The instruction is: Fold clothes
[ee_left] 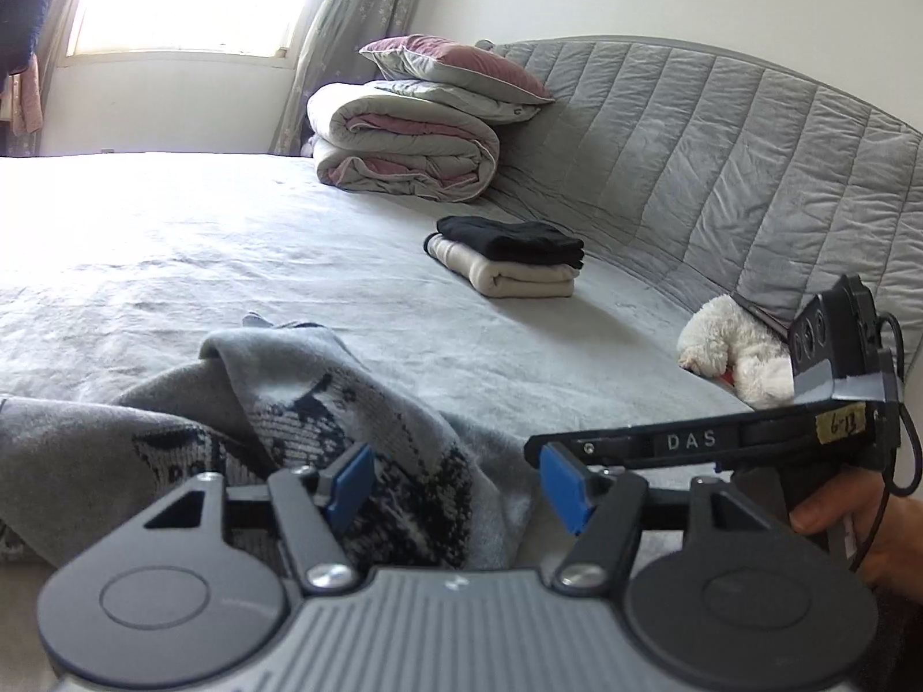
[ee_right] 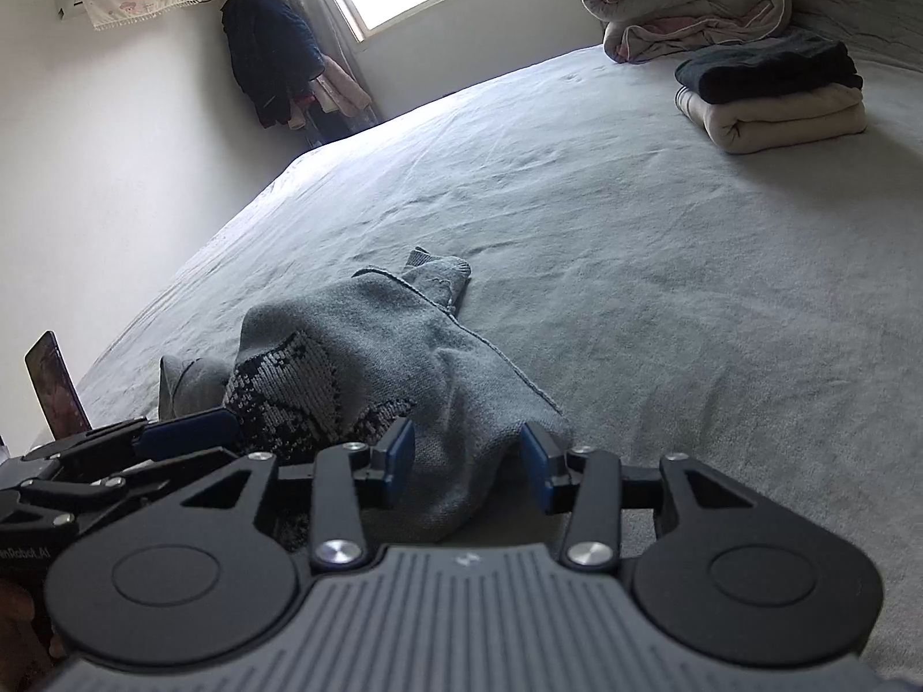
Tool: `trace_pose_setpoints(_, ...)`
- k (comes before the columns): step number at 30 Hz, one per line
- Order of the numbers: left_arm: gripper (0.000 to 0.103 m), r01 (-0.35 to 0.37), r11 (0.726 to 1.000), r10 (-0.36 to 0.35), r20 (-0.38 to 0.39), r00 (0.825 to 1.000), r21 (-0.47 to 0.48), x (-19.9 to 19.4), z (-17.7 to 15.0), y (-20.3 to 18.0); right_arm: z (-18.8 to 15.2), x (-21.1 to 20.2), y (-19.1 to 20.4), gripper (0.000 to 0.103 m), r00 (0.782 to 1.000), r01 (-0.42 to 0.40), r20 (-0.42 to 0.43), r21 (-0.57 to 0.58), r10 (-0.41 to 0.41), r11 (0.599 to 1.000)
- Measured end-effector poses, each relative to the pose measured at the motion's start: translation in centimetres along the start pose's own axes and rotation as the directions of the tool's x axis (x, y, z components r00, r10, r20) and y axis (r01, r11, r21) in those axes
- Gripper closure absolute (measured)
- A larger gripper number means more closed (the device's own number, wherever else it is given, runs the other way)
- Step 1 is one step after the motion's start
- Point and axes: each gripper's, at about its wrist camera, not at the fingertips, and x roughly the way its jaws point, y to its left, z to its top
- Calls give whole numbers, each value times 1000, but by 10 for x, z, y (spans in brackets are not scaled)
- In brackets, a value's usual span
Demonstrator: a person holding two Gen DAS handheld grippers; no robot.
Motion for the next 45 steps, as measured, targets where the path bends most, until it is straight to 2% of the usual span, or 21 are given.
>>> trace_pose_setpoints(3,31,-62,997,64,43,997,-54,-6,9,16,3,4,8,58,1000,0,5,-17,0,1000)
trace_pose_setpoints(6,28,-146,982,155,69,986,-122,-13,16,37,11,9,16,58,1000,-10,17,-16,10,1000)
trace_pose_setpoints(10,27,-293,933,309,47,950,-212,-13,21,68,23,17,33,58,998,-37,40,-27,38,999)
trace_pose_setpoints(12,27,-357,900,371,8,929,-249,-11,20,83,28,23,44,57,997,-51,47,-47,54,998)
trace_pose_setpoints(14,27,-401,879,410,-22,912,-257,-7,18,94,31,28,56,54,997,-64,49,-72,67,995)
trace_pose_setpoints(16,27,-433,866,436,-45,899,-251,-2,14,100,33,36,68,51,996,-74,50,-97,79,993)
trace_pose_setpoints(19,27,-454,856,452,-66,889,-249,4,9,108,35,50,82,50,995,-78,47,-124,84,989)
trace_pose_setpoints(22,26,-454,856,450,-76,890,-247,7,3,112,35,64,91,49,996,-68,46,-150,75,986)
trace_pose_setpoints(26,28,-448,868,439,-90,894,-215,14,-3,109,27,80,93,49,999,-12,43,-216,21,976)
trace_pose_setpoints(29,43,-445,876,432,-109,895,-184,20,-7,105,21,87,89,50,999,33,48,-245,-22,969)
trace_pose_setpoints(31,61,-454,877,441,-113,890,-155,22,-8,101,22,88,84,69,998,36,50,-226,-25,973)
trace_pose_setpoints(32,68,-460,876,447,-114,887,-143,22,-8,100,23,88,82,72,998,35,53,-215,-24,976)
trace_pose_setpoints(34,97,-461,877,448,-114,887,-138,21,-8,99,24,85,80,83,998,35,66,-196,-22,980)
trace_pose_setpoints(37,101,-452,876,442,-96,892,-167,12,-6,98,25,78,81,90,995,27,95,-175,-11,984)
trace_pose_setpoints(39,101,-445,877,437,-81,896,-183,5,-5,96,27,73,81,91,994,22,109,-155,-5,988)
trace_pose_setpoints(45,102,-444,885,441,-56,896,-139,-14,3,84,26,58,82,93,993,39,118,-145,-22,989)
